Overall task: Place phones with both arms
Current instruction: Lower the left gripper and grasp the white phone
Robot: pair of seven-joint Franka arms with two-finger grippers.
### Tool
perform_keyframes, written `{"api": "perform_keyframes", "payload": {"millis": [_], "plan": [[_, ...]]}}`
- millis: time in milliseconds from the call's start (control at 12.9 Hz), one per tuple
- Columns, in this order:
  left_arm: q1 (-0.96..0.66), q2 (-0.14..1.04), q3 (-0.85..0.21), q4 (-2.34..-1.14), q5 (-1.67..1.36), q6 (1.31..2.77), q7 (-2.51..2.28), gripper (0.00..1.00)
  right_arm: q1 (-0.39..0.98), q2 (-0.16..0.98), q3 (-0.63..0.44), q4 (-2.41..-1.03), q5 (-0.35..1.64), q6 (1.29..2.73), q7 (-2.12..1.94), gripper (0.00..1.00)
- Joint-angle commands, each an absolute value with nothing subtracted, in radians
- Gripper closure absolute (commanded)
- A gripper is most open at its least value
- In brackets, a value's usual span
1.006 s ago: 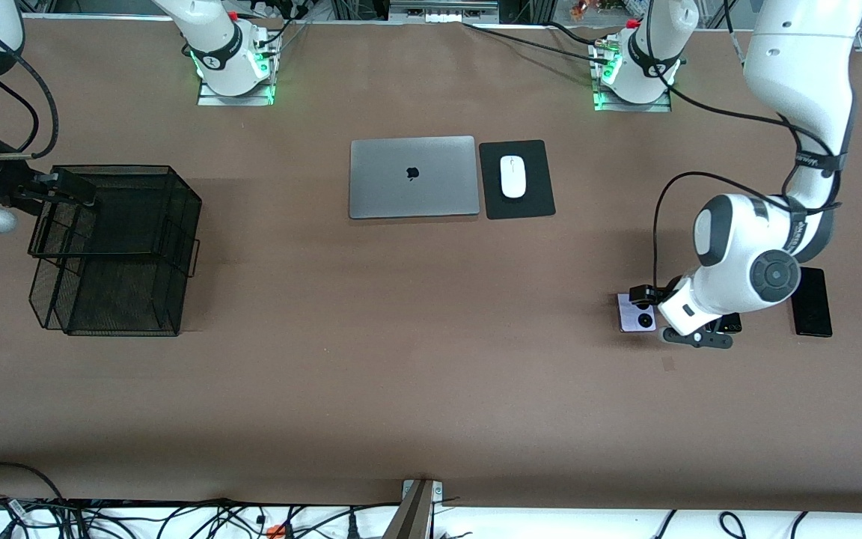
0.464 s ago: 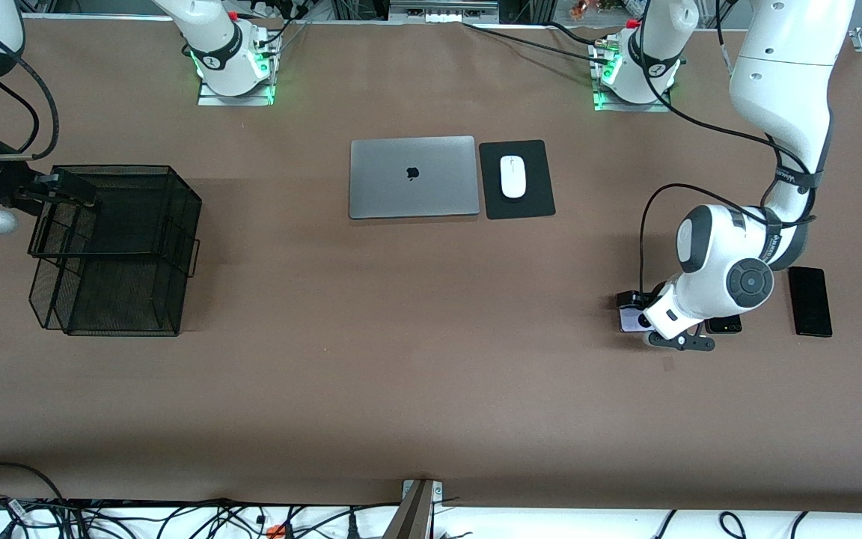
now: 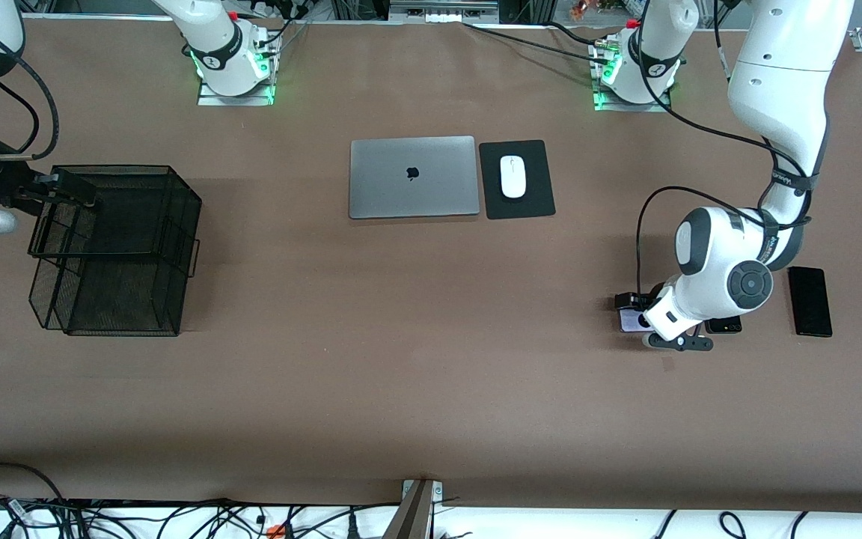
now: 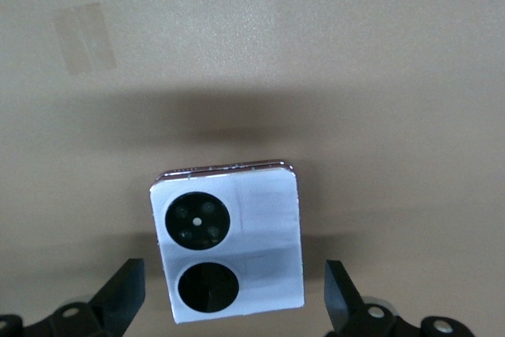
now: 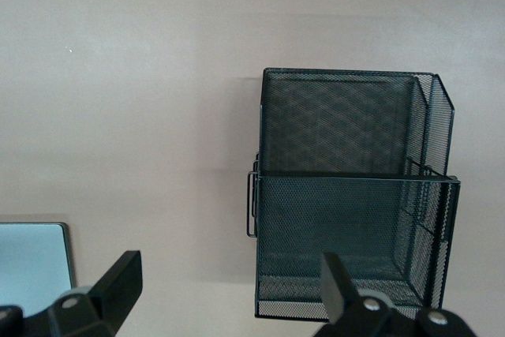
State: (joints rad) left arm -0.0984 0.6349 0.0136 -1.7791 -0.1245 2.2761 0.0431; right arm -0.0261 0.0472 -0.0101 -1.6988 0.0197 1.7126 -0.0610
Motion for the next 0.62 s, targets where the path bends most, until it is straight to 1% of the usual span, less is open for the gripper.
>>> {"api": "perform_keyframes", "payload": {"millis": [0,542], "plan": [[-0.091,0.658,0.011,-1.77,-0.149,2.304,0.041,0.0,-0.034,0.052,-0.008,-1.687,0.02,1.701,-0.072,0.0],[-0.092,0.672,0.011,-1.769,-0.156,2.321,0.04,0.0,-0.034,0.052,-0.008,-1.687,0.02,1.7,-0.072,0.0]]}}
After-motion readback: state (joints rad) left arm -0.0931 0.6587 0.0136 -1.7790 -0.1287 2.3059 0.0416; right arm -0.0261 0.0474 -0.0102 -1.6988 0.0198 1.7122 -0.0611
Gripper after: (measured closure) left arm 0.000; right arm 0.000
